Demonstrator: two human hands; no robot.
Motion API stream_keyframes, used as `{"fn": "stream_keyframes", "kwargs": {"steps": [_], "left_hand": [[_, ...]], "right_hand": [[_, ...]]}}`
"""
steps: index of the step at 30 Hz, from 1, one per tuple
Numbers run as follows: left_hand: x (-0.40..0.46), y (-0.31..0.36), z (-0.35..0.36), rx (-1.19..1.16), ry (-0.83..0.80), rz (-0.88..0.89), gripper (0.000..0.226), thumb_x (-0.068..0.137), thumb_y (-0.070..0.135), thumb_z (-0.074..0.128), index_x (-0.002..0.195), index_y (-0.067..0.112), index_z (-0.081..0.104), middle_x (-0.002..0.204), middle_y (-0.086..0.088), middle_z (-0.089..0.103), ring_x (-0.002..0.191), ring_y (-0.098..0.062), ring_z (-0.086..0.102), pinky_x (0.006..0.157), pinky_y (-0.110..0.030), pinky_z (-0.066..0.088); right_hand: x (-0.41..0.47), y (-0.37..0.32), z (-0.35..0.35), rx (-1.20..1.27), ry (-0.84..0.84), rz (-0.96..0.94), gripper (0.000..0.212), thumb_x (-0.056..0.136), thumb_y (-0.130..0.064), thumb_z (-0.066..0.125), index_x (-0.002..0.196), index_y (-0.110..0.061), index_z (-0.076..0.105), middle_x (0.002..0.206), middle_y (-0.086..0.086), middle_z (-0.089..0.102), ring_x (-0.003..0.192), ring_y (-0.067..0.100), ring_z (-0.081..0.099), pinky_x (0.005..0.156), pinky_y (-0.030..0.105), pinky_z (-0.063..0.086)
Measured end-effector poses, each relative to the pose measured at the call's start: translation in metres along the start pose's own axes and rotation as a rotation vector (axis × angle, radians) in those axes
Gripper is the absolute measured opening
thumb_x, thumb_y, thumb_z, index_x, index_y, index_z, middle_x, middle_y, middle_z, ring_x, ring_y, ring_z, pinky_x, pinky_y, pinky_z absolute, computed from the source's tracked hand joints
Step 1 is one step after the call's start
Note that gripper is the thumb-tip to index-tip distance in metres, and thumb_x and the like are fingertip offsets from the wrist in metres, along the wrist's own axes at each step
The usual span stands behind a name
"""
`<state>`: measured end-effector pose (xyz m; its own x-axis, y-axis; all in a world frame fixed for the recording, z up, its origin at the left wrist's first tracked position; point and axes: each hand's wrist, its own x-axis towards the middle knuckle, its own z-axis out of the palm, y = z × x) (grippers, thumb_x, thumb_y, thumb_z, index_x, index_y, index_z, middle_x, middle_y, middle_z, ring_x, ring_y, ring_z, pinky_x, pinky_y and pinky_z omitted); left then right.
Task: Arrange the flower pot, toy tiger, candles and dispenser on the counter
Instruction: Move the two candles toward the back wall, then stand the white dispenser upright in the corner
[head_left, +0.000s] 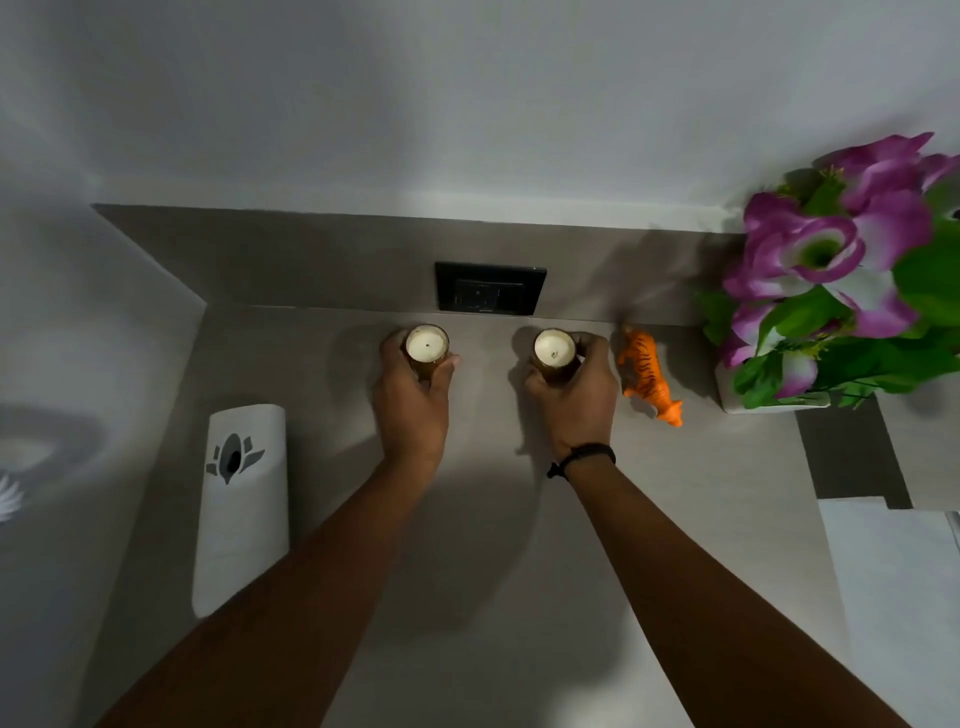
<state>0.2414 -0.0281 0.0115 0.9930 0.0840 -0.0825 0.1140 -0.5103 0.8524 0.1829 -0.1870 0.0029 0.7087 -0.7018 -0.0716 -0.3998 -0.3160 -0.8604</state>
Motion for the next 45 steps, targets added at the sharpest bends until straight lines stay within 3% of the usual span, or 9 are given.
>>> {"fn": "stream_keyframes", "kwargs": {"steps": [4, 7, 10, 17, 21, 25, 35, 40, 45], "left_hand": [[0.015, -0.006, 0.008, 0.011, 0.031, 0.008, 0.065, 0.089, 0.025, 0.089, 0.143, 0.005, 0.059, 0.132, -0.011, 0.074, 0.12, -0.025, 0.069, 0.081, 0.011, 0.035], [0.012, -0.003, 0.002, 0.005, -0.002, -0.02, 0.098, 0.083, 0.029, 0.094, 0.163, 0.011, 0.04, 0.147, 0.0, 0.065, 0.128, -0.006, 0.06, 0.105, -0.007, 0.043], [-0.01, -0.005, -0.022, 0.08, -0.027, 0.017, 0.116, 0.083, 0.043, 0.093, 0.172, 0.012, 0.025, 0.172, -0.011, 0.044, 0.159, -0.027, 0.041, 0.129, -0.044, 0.039], [-0.049, -0.043, -0.138, 0.641, 0.144, 0.051, 0.103, 0.094, 0.059, 0.074, 0.168, 0.002, 0.03, 0.17, -0.031, 0.037, 0.159, -0.05, 0.033, 0.128, -0.062, 0.031], [-0.057, -0.061, -0.172, 0.57, 0.038, -0.225, 0.12, 0.084, 0.055, 0.087, 0.167, -0.006, 0.025, 0.161, -0.033, 0.047, 0.145, -0.05, 0.051, 0.118, -0.058, 0.044], [-0.045, -0.068, -0.181, 0.419, 0.063, -0.327, 0.094, 0.082, 0.038, 0.091, 0.153, -0.002, 0.045, 0.141, -0.029, 0.06, 0.129, -0.049, 0.062, 0.106, -0.056, 0.054], [0.057, -0.048, -0.153, -0.034, 0.434, -0.044, 0.105, 0.078, 0.023, 0.096, 0.161, 0.001, 0.036, 0.153, -0.019, 0.055, 0.136, -0.036, 0.059, 0.113, -0.045, 0.055], [0.104, -0.062, -0.146, -0.231, 0.551, 0.071, 0.114, 0.076, 0.017, 0.099, 0.162, 0.001, 0.026, 0.154, -0.006, 0.04, 0.141, -0.023, 0.051, 0.109, -0.005, 0.044], [0.109, -0.079, -0.142, -0.247, 0.532, 0.1, 0.113, 0.078, 0.015, 0.096, 0.163, 0.004, 0.023, 0.157, -0.005, 0.038, 0.139, -0.008, 0.046, 0.11, -0.003, 0.041]], "right_hand": [[0.017, 0.004, 0.006, 0.002, -0.006, -0.024, 0.059, 0.08, -0.017, 0.089, 0.131, -0.009, 0.059, 0.129, 0.008, 0.072, 0.117, 0.02, 0.066, 0.102, 0.031, 0.057], [0.0, 0.011, 0.004, -0.004, -0.054, 0.018, 0.086, 0.078, -0.042, 0.092, 0.147, -0.015, 0.049, 0.149, 0.006, 0.061, 0.135, 0.02, 0.058, 0.114, 0.031, 0.049], [-0.056, 0.021, -0.002, -0.165, -0.106, -0.009, 0.103, 0.082, -0.078, 0.07, 0.161, -0.026, 0.029, 0.167, 0.003, 0.04, 0.154, 0.024, 0.041, 0.124, 0.038, 0.039], [-0.179, 0.061, -0.015, -0.81, -0.427, -0.509, 0.096, 0.095, -0.087, 0.029, 0.172, -0.033, 0.006, 0.181, 0.007, 0.009, 0.168, 0.033, 0.01, 0.132, 0.062, 0.02], [-0.178, 0.062, -0.016, -0.869, -0.425, -0.512, 0.095, 0.095, -0.087, 0.028, 0.171, -0.034, 0.008, 0.182, 0.005, 0.01, 0.168, 0.033, 0.012, 0.132, 0.064, 0.017], [-0.179, 0.07, -0.012, -0.909, -0.397, -0.531, 0.094, 0.094, -0.085, 0.03, 0.171, -0.035, 0.01, 0.182, 0.004, 0.006, 0.168, 0.032, 0.011, 0.133, 0.063, 0.015], [-0.177, 0.085, -0.004, -0.922, -0.318, -0.552, 0.095, 0.091, -0.083, 0.038, 0.17, -0.034, 0.021, 0.182, 0.002, 0.012, 0.169, 0.029, 0.011, 0.134, 0.061, 0.009], [-0.175, 0.09, -0.001, -0.906, -0.242, -0.584, 0.096, 0.085, -0.082, 0.047, 0.167, -0.036, 0.032, 0.18, 0.002, 0.022, 0.167, 0.028, 0.02, 0.133, 0.062, 0.015], [-0.176, 0.087, 0.001, -0.904, -0.233, -0.572, 0.095, 0.084, -0.083, 0.046, 0.166, -0.037, 0.034, 0.179, 0.001, 0.026, 0.168, 0.024, 0.016, 0.133, 0.062, 0.015]]}}
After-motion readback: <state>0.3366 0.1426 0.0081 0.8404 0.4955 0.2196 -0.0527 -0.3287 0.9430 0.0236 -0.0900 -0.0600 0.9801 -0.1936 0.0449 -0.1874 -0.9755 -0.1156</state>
